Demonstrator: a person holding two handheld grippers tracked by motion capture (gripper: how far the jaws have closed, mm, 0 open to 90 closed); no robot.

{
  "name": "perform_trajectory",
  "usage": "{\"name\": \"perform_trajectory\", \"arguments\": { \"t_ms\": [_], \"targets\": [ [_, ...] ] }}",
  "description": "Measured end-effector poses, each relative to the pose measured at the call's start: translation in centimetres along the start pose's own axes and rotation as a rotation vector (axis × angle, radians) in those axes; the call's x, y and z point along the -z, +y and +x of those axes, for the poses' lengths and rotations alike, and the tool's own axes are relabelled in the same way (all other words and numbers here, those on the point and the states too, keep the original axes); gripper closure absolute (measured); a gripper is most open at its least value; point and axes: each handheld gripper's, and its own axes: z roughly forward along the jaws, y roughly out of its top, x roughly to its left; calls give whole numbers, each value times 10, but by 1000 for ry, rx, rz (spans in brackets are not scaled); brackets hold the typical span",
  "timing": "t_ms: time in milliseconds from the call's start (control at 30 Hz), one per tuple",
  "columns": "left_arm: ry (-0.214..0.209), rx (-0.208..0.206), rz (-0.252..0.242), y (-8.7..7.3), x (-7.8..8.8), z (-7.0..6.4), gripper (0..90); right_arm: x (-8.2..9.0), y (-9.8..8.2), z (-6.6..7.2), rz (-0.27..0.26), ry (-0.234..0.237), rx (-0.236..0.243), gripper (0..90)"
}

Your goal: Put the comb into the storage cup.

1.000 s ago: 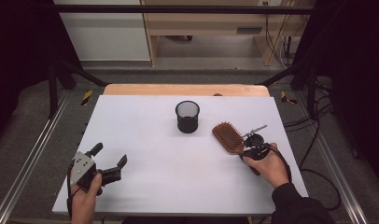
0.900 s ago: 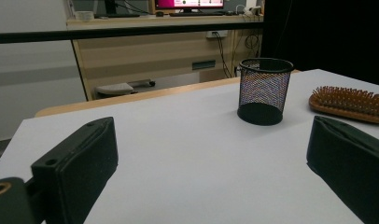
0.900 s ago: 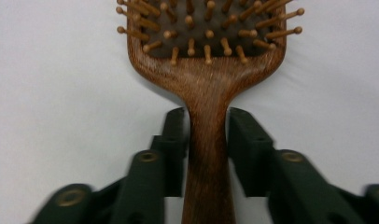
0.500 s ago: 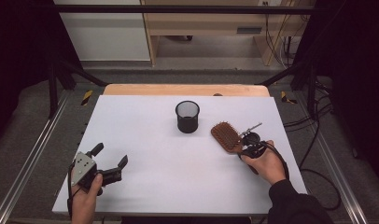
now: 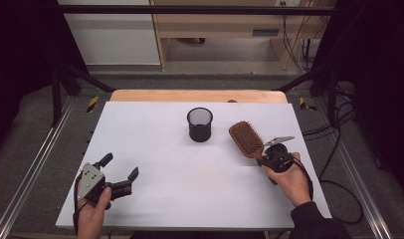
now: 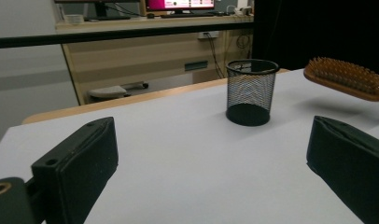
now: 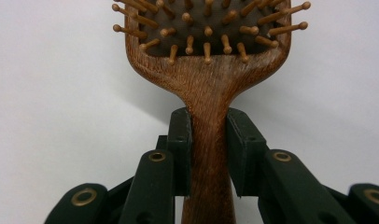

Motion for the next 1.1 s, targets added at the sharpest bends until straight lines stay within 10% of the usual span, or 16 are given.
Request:
{"name": "perform_trajectory", "arguments": {
  "t_ms": [367, 833, 1100],
  "targets": [
    [-188, -23, 2, 48, -49, -48, 21, 25, 0, 7, -251, 41, -45, 733],
    [-329, -35, 16, 88, -116, -105, 24, 28, 7, 29, -397, 80, -7, 733],
    [-371, -44, 26, 106, -134, -113, 28, 32, 9, 41, -477, 115, 9, 733]
  ]
}}
